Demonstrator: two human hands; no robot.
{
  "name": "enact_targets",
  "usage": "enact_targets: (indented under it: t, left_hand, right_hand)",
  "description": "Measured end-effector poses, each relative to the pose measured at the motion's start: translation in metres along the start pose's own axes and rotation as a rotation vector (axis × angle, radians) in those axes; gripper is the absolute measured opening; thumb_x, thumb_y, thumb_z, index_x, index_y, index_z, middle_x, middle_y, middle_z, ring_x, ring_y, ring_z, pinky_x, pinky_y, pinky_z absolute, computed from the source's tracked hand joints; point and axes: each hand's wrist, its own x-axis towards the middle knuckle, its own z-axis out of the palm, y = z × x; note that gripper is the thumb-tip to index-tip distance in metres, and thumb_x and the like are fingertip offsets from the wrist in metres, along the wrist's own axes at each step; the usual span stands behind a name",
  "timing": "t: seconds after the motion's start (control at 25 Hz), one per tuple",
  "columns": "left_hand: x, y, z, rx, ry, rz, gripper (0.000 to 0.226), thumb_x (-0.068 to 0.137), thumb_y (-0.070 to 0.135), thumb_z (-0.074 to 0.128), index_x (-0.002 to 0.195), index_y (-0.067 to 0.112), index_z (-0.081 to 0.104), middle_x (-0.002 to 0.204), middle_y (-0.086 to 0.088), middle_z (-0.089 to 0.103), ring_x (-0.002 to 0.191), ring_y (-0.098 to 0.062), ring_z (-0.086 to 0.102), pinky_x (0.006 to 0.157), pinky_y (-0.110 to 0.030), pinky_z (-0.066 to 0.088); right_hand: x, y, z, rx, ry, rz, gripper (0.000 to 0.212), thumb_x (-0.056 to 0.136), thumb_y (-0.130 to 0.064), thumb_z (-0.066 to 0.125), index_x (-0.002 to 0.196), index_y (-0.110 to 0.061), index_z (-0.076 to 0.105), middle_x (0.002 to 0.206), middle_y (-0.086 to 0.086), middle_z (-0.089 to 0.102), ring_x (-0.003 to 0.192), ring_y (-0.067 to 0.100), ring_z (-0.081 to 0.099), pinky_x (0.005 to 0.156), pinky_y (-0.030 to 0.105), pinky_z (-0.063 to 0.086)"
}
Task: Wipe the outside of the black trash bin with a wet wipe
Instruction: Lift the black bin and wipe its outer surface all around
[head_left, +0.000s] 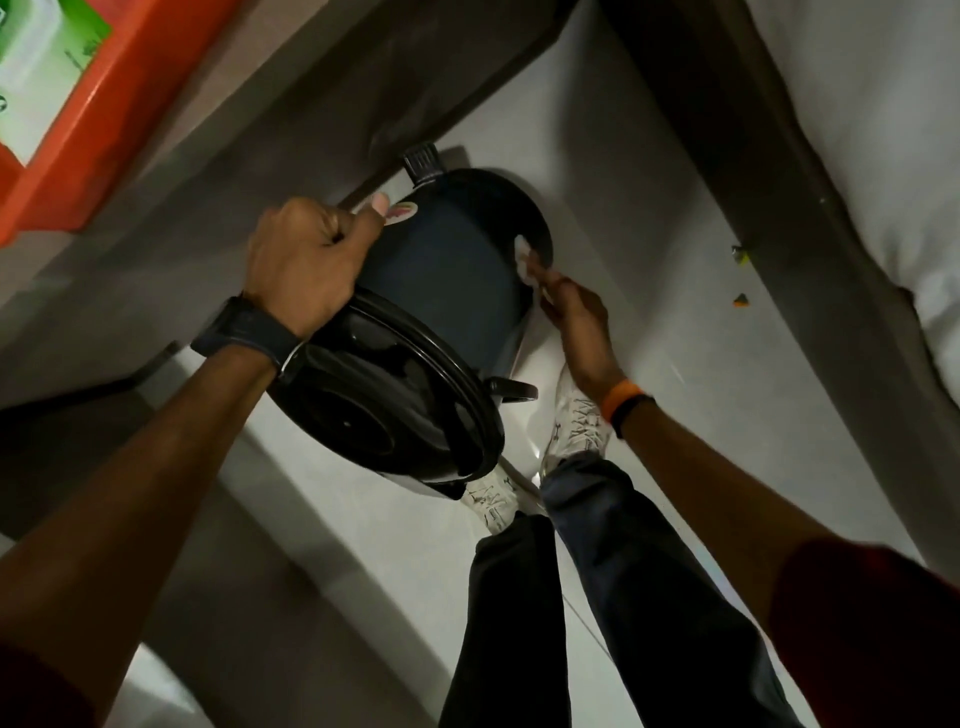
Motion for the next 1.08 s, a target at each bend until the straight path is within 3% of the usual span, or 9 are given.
enact_targets:
  t: [0.2, 0.36, 0.44, 0.52, 0.64, 0.76, 0.88, 1.0, 1.08]
  left_hand:
    - [-0.019, 0.027, -0.001, 0.162, -0.027, 0.142, 0.067, 0.099, 0.044, 0.049, 0.042, 0.013, 0.034, 0.037, -0.003, 0.034, 0.039, -0.018, 0.039, 0.044, -0.018, 0.022]
    - [-0.026, 0.066, 0.018, 0.555, -0.106, 0.490, 0.055, 0.096, 0.043, 0.041, 0.055, 0.012, 0.058, 0.049, -0.008, 0.052, 0.049, -0.030, 0.053, 0.051, -0.027, 0.035]
    - [-0.034, 0.086, 0.039, 0.670, -0.315, 0.663, 0.043, 0.094, 0.035, 0.046, 0.062, 0.012, 0.064, 0.051, -0.007, 0.046, 0.049, -0.027, 0.048, 0.051, -0.028, 0.035]
    - [-0.047, 0.102, 0.056, 0.745, -0.535, 0.784, 0.024, 0.087, 0.023, 0.057, 0.069, 0.013, 0.069, 0.058, -0.007, 0.061, 0.054, -0.028, 0.059, 0.050, -0.028, 0.035]
    - [-0.079, 0.108, 0.075, 0.759, -0.581, 1.053, 0.012, 0.075, 0.015, 0.065, 0.065, 0.020, 0.070, 0.059, 0.006, 0.067, 0.058, -0.015, 0.066, 0.049, -0.023, 0.034]
    - [-0.101, 0.090, 0.091, 0.727, -0.222, 1.217, 0.023, 0.088, 0.007, 0.051, 0.084, 0.026, 0.064, 0.076, 0.008, 0.068, 0.079, -0.014, 0.065, 0.077, -0.030, 0.051]
    - [-0.110, 0.064, 0.085, 0.461, 0.203, 0.912, 0.023, 0.093, 0.019, 0.053, 0.116, 0.024, 0.053, 0.124, -0.003, 0.061, 0.121, -0.026, 0.056, 0.109, -0.053, 0.035]
    - [-0.108, 0.033, 0.073, -0.021, 0.578, 0.044, 0.063, 0.079, 0.039, 0.071, 0.132, 0.015, 0.047, 0.145, -0.011, 0.043, 0.138, -0.031, 0.040, 0.114, -0.059, 0.029]
    - [-0.103, 0.017, 0.067, -0.244, 0.597, -0.422, 0.085, 0.077, 0.047, 0.072, 0.146, 0.014, 0.035, 0.154, -0.010, 0.036, 0.142, -0.027, 0.035, 0.113, -0.056, 0.035]
  right_hand:
    - [0.050, 0.013, 0.002, 0.153, 0.051, 0.218, 0.049, 0.109, -0.035, 0.043, 0.155, -0.019, 0.042, 0.157, 0.007, 0.049, 0.145, 0.027, 0.047, 0.119, 0.042, 0.042]
    - [0.018, 0.037, 0.007, 0.213, 0.122, 0.334, 0.032, 0.101, -0.009, 0.057, 0.131, -0.001, 0.060, 0.120, 0.020, 0.068, 0.106, 0.036, 0.066, 0.082, 0.036, 0.062]
    - [0.000, 0.044, 0.003, 0.206, 0.104, 0.333, 0.024, 0.095, -0.002, 0.061, 0.118, 0.005, 0.067, 0.101, 0.020, 0.072, 0.087, 0.032, 0.069, 0.066, 0.030, 0.065]
    - [-0.012, 0.038, -0.012, 0.137, 0.184, 0.345, 0.011, 0.091, 0.000, 0.064, 0.090, -0.006, 0.073, 0.085, 0.013, 0.074, 0.075, 0.028, 0.069, 0.057, 0.028, 0.063]
    - [-0.016, 0.012, -0.042, -0.041, 0.410, 0.243, 0.024, 0.093, -0.004, 0.061, 0.079, -0.023, 0.067, 0.104, 0.016, 0.074, 0.102, 0.037, 0.071, 0.092, 0.053, 0.061]
    - [-0.019, -0.036, -0.056, -0.096, 0.423, 0.039, 0.026, 0.096, -0.010, 0.061, 0.083, -0.033, 0.064, 0.105, 0.001, 0.070, 0.111, 0.030, 0.068, 0.104, 0.056, 0.054]
    - [-0.004, -0.076, -0.042, -0.213, 0.230, -0.060, 0.022, 0.098, -0.018, 0.061, 0.086, -0.035, 0.061, 0.094, -0.010, 0.065, 0.104, 0.023, 0.068, 0.103, 0.052, 0.055]
    - [0.017, -0.093, -0.009, -0.382, 0.073, -0.091, 0.011, 0.101, -0.018, 0.058, 0.098, -0.024, 0.066, 0.098, -0.003, 0.066, 0.115, 0.034, 0.066, 0.102, 0.052, 0.055]
    - [0.025, -0.088, 0.007, -0.493, 0.031, -0.077, 0.019, 0.104, -0.020, 0.053, 0.117, -0.012, 0.064, 0.109, 0.004, 0.064, 0.115, 0.032, 0.065, 0.102, 0.052, 0.055]
